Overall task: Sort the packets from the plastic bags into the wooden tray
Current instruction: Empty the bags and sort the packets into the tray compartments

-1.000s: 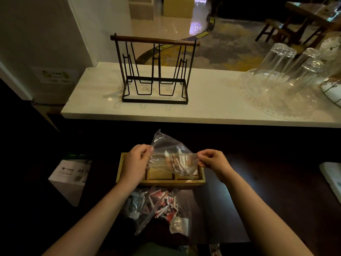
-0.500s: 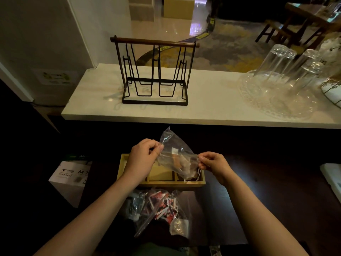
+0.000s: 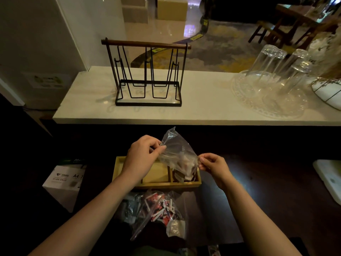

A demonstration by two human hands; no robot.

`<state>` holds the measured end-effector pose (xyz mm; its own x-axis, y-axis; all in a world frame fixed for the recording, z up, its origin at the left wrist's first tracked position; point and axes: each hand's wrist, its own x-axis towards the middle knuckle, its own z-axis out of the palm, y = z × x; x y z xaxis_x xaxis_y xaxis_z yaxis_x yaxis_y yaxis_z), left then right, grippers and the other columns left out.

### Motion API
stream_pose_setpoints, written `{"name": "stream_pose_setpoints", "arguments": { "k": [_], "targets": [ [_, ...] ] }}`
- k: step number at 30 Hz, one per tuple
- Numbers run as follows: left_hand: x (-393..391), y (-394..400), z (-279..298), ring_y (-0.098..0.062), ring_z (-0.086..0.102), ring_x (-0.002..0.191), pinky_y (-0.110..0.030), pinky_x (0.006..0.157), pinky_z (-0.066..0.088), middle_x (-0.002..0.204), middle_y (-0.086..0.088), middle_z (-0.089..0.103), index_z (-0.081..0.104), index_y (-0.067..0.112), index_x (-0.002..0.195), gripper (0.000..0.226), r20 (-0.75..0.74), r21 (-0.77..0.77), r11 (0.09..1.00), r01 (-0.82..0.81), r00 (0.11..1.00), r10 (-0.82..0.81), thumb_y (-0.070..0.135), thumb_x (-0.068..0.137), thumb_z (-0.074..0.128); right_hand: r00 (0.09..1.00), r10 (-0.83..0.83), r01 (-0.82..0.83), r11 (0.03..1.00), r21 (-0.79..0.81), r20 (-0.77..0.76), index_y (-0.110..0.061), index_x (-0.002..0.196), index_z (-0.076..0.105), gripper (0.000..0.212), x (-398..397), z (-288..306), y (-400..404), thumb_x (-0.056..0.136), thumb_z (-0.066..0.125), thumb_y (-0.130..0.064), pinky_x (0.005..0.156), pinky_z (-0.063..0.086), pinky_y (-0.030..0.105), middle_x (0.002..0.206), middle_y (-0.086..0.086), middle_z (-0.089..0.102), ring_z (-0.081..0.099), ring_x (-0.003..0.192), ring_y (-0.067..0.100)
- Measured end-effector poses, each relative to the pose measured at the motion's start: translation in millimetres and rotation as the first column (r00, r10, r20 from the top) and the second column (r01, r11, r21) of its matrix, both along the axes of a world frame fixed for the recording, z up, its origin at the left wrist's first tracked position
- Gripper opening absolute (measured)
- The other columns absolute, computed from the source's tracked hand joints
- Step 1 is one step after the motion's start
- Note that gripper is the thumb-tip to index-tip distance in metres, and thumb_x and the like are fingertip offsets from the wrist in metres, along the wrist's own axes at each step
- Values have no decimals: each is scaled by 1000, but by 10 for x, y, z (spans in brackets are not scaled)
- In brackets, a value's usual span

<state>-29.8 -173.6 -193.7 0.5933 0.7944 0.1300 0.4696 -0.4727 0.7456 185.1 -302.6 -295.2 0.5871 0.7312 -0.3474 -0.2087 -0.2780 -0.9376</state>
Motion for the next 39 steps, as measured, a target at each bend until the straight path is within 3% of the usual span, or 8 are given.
{"name": "stream_pose_setpoints", "arguments": {
  "k": [7,19,28,32,39],
  "targets": [
    [62,-97,70,-5,60,78,-20,70,50,99,6,63,59,13,64,25,-12,25,999,29,999,-29,26,84,65,1000,-6,6,1000,0,-17,10,103,61,17,-43,-7,9,91,52,2,57,52,16,72,12,60,56,63,16],
    [50,-172,247,-5,61,77,-29,72,55,99,6,64,58,15,63,25,36,44,999,12,999,-13,26,84,66,999,-39,38,998,39,16,-3,94,69,16,-90,62,-15,91,53,0,56,50,20,69,8,62,54,60,13],
    [61,-123,279,-4,59,77,-18,70,46,102,6,62,52,22,61,27,32,56,998,38,999,-39,26,84,66,999,-45,45,998,47,7,1,96,67,16,-61,68,13,91,52,3,54,48,18,67,11,57,52,59,14],
    [52,-108,238,-3,58,76,-12,67,40,102,4,63,51,24,60,29,47,38,999,34,998,-36,23,84,66,999,-46,46,998,50,2,-7,92,69,18,-39,77,-29,91,53,1,57,48,19,70,8,61,53,60,13],
    [-23,-2,155,-6,60,74,-14,64,44,97,3,64,60,15,68,18,87,77,997,-16,996,9,19,84,66,996,-4,0,999,47,90,-5,102,70,19,-41,153,-8,92,53,-2,63,49,23,69,5,62,54,62,13]
  ]
}}
